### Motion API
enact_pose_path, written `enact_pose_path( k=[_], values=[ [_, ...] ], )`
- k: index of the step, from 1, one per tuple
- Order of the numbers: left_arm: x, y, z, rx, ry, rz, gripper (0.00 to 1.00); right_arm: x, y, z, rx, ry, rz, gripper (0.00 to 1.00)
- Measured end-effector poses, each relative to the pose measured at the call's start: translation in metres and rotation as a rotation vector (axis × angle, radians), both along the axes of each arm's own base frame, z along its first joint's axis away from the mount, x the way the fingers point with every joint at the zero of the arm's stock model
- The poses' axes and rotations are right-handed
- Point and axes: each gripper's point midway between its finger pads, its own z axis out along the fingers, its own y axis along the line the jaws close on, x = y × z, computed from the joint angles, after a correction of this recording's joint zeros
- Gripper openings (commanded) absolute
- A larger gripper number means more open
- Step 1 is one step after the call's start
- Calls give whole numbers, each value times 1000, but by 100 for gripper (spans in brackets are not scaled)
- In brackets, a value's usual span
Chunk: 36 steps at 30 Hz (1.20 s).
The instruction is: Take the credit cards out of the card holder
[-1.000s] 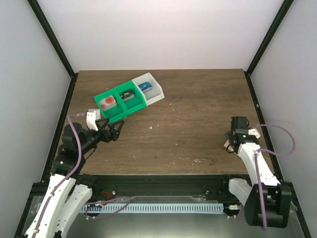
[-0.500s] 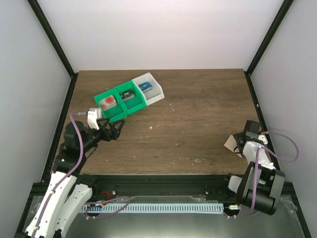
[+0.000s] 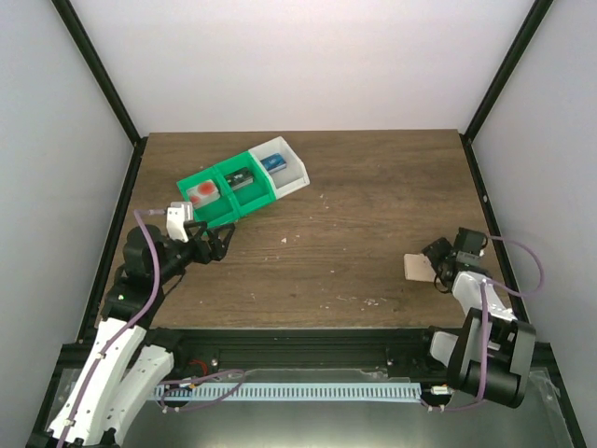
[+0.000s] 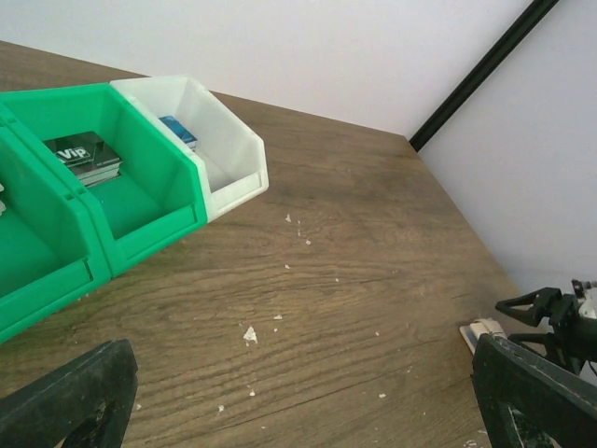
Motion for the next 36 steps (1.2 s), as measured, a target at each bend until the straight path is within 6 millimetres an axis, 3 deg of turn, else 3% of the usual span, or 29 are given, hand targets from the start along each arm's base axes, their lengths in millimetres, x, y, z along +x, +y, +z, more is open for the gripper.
enact_pose_path(
  k=[3,11,19,23,27,36],
  values=[
    [0,0,0,0,-1,0,100,6,22,1,20,-19,88,72],
    [0,0,0,0,-2,3,100,18,118,2,94,-45,403,72],
    [0,1,0,1,-2,4,100,10,218,4,152,-10,679,73],
    [0,1,-1,3,-1,6,100,5,259,6,148,21,796,74],
    [0,1,-1,4,-1,7,100,2,271,11,132,42,833,73],
    [0,1,0,4,-6,6,100,-13,240,27,7,70,799,49]
  ],
)
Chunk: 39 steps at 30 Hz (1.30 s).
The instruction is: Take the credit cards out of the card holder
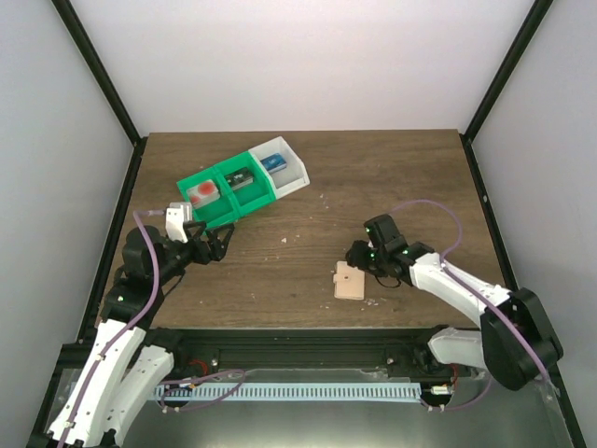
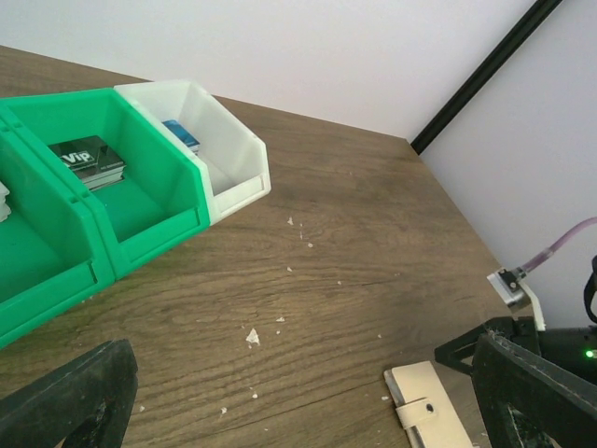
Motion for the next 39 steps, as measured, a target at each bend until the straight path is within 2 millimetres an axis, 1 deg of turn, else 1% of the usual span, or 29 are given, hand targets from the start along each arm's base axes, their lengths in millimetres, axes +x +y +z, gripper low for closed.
enact_pose_path(
  k=[3,5,8,11,15,19,22,24,26,29,30,31,35,39],
  values=[
    [0,0,0,0,0,0,100,-7,-8,1,-20,1,-9,44],
    [0,0,0,0,0,0,99,-13,-14,-4,-35,14,-17,43],
    [0,0,0,0,0,-1,100,-26,-25,-22,-63,61,-29,43],
    [0,0,0,0,1,-1,100,-36,-31,-35,-78,103,-32,44],
    [0,0,0,0,1,-1,100,-40,-31,-44,-69,124,-24,46],
    [0,0,0,0,1,-1,99,-37,-25,-44,-34,112,-9,46],
    [0,0,0,0,1,-1,99,-36,-19,-44,5,96,10,44],
    [0,0,0,0,1,-1,98,-36,-14,-43,32,85,25,38],
    [0,0,0,0,1,-1,96,-37,-11,-43,54,80,39,29],
    [0,-1,-2,0,7,-4,91,-40,-7,-45,87,79,51,12],
    [1,-2,-3,0,14,-8,89,-42,-6,-45,98,84,53,3],
    [1,-3,-5,0,23,-13,87,-43,-4,-45,106,83,59,1],
    [5,-10,-17,-4,93,-50,78,-42,6,-32,172,55,85,1],
    [5,-22,-29,-47,178,-101,71,-43,16,-17,243,35,110,0]
  ],
)
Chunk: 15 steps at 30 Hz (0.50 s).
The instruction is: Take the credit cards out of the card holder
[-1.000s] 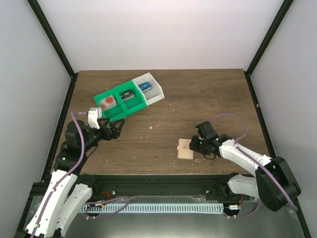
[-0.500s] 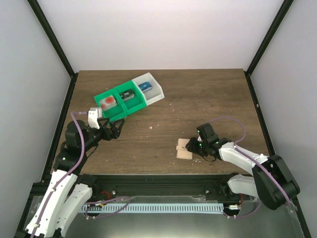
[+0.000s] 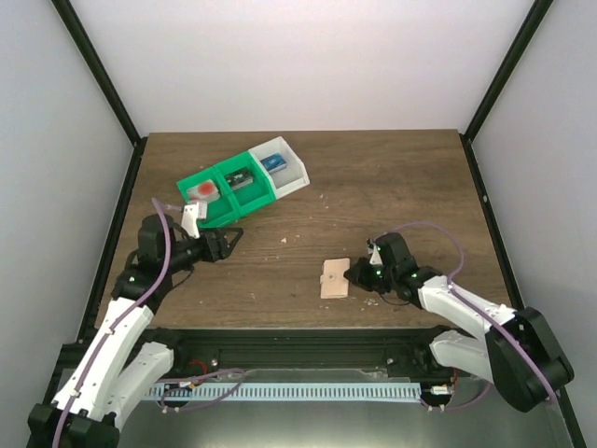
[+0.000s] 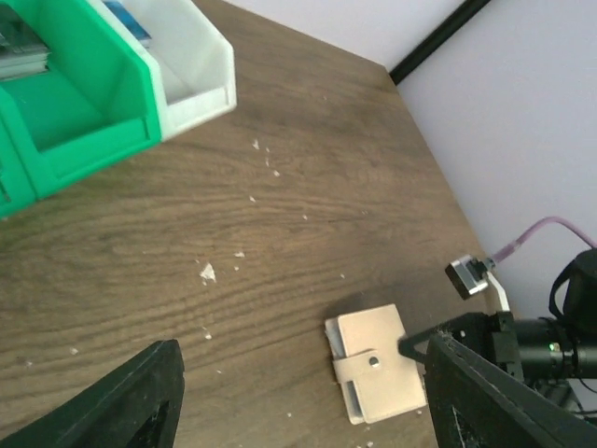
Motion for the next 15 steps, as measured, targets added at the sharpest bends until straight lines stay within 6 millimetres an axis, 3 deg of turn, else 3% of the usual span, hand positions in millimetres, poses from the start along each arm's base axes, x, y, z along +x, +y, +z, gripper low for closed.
enact_pose_path(
  k=[5,11,15],
  values=[
    [-5,-10,-9,-64,52,-38,66,-5,15,19,77,-12,19,1],
    [-11,-18,-33,-129,143,-53,62,-7,44,48,152,-31,64,0],
    [-19,-38,-44,-153,191,-107,61,-6,65,64,180,-43,96,1]
  ],
)
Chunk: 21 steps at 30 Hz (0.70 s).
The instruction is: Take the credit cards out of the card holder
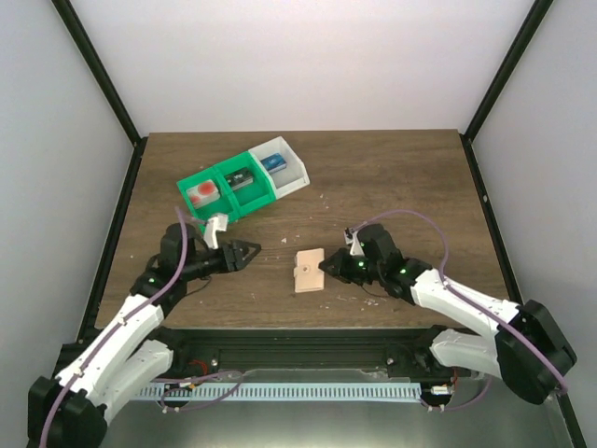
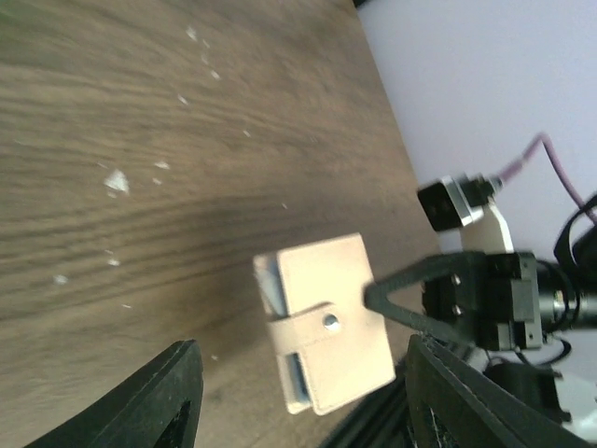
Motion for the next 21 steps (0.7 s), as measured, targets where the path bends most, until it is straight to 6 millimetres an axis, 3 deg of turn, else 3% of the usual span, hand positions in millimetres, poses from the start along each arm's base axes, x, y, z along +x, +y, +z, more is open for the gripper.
enact_pose_path(
  k=[5,9,11,17,21],
  values=[
    [-11,-37,-17,-4,65,-113,63,3,17,7,19,3,6,0],
    [-17,-54,-40,48,133,-158,66,2,35,13,13,-9,35,1],
    [-22,-63,-42,55,131,-183,66,-2,45,18,14,-22,59,0],
    [-25,-74,-42,45,125,-203,64,-15,60,24,28,-37,100,1],
    [-25,-74,-53,46,147,-198,60,-17,64,26,33,-49,102,0]
  ],
)
